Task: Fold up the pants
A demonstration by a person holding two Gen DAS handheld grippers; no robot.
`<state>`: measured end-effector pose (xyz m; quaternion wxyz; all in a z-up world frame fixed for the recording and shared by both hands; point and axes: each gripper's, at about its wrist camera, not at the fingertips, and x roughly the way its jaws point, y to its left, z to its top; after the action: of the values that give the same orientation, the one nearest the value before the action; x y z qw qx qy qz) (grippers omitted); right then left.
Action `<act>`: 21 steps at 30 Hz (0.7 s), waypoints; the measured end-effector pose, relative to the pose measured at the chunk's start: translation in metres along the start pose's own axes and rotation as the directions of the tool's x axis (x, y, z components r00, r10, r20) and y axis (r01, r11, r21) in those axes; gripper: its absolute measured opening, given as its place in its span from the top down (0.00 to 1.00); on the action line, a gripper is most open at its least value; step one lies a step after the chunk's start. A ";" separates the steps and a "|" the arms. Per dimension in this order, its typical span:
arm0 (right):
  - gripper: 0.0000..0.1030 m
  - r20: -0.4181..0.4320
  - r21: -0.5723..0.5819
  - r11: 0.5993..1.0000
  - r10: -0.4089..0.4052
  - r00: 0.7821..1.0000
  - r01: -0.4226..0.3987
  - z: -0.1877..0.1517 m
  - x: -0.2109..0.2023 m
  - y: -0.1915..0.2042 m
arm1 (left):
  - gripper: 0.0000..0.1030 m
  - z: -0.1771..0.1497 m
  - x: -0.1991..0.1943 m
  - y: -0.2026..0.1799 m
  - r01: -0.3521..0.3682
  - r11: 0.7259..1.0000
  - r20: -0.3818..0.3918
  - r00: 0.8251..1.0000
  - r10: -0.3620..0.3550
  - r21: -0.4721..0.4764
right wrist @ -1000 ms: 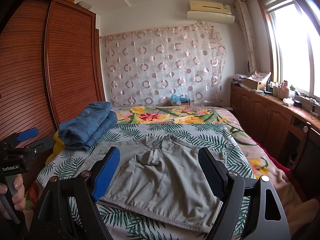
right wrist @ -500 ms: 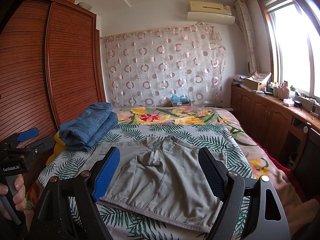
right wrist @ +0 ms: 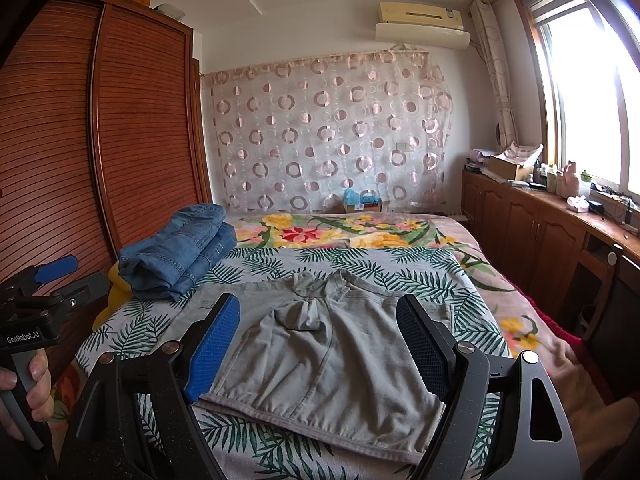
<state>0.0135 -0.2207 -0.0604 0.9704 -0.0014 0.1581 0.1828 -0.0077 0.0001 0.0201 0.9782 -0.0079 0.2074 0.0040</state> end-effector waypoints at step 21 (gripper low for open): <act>0.20 -0.120 0.006 0.997 -0.070 0.990 0.071 -0.013 0.027 -0.029 | 0.00 -0.046 0.055 0.015 0.015 1.000 -0.171 0.985 -0.016 -0.009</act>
<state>0.0438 -0.2391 -0.0831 0.9650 -0.0132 0.2168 0.1472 0.0237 0.0142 -0.0447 0.9567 -0.0134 0.2907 -0.0036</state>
